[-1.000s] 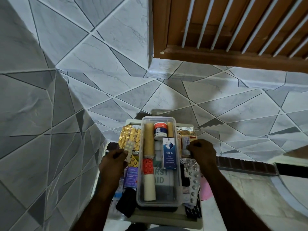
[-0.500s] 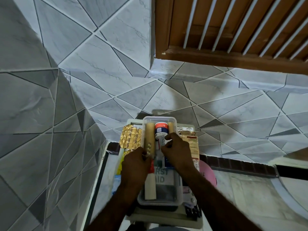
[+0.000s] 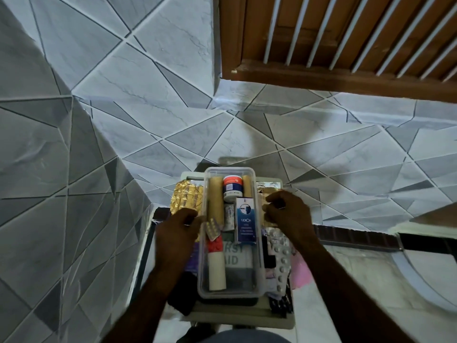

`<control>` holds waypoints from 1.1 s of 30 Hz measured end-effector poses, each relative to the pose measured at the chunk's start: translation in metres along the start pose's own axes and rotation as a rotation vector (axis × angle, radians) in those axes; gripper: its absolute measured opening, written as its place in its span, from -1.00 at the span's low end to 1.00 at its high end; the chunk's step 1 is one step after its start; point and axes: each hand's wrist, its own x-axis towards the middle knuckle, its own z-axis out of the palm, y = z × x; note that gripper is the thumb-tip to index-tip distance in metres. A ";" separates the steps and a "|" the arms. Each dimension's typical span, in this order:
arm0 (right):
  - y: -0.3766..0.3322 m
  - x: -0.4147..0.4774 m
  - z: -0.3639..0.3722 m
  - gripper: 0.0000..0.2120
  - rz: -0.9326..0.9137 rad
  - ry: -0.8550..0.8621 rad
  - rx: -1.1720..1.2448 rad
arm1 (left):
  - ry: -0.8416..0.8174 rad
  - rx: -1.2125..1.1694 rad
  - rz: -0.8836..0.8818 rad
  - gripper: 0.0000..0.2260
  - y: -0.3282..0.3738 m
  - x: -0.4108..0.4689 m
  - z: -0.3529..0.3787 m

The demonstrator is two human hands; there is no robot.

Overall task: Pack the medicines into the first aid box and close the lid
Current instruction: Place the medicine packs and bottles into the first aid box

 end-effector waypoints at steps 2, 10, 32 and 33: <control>0.015 0.000 -0.019 -0.84 0.077 0.035 0.084 | -0.057 -0.058 -0.035 -0.94 -0.015 0.001 -0.008; 0.054 -0.026 -0.025 -0.94 0.127 0.021 -0.045 | -0.005 -0.129 -0.127 -0.94 -0.036 -0.004 -0.007; 0.071 -0.043 0.011 -0.71 0.011 -0.042 -0.427 | -0.142 0.533 0.243 -0.78 -0.003 0.009 0.028; 0.071 -0.044 0.011 -0.71 0.007 -0.032 -0.434 | -0.145 0.534 0.236 -0.80 -0.004 0.011 0.029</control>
